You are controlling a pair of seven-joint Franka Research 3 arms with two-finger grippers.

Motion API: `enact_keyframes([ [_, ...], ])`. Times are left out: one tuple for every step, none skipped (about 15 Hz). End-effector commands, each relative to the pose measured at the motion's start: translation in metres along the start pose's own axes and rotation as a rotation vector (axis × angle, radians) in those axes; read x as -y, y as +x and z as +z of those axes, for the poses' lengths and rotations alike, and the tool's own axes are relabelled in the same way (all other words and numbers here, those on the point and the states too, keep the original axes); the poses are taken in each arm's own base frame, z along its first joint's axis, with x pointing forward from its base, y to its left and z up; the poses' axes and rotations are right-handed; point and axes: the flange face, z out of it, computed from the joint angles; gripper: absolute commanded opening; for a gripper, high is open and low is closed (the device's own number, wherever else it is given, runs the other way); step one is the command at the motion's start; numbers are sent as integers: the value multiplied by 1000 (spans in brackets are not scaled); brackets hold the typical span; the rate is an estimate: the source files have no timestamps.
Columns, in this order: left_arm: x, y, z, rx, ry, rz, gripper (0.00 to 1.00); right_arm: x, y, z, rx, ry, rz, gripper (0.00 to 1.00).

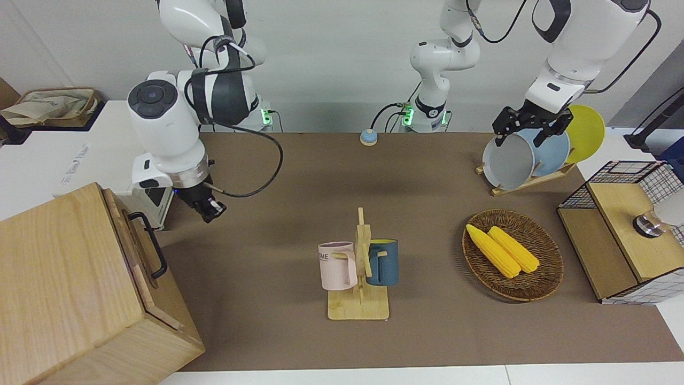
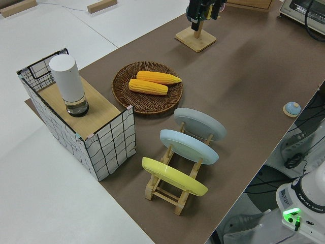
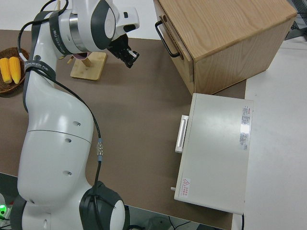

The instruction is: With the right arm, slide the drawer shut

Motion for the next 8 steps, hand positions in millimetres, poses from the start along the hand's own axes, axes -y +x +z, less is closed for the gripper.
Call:
enact_keyframes([
  [-2, -3, -6, 4, 18, -5, 993, -24, -39, -34, 13, 15, -195, 0],
  [-2, -3, -5, 6, 18, -5, 993, -31, -48, -38, 22, 19, -245, 0],
  [-2, -3, -6, 4, 18, -5, 993, -39, -57, -45, 23, 21, -285, 0],
  [-2, -3, -5, 6, 18, -5, 993, -51, -67, -48, 32, 21, -319, 0],
  [-2, -3, -6, 4, 18, -5, 993, -56, -73, -51, 34, 24, -347, 0],
  [-2, -3, -6, 4, 18, -5, 993, -64, -76, -53, 35, 25, -373, 0],
  [-2, -3, -6, 4, 18, -5, 993, -71, -79, -55, 32, 28, -408, 0],
  [-2, -3, -5, 6, 18, -5, 993, -75, -80, -56, 32, 30, -437, 0],
])
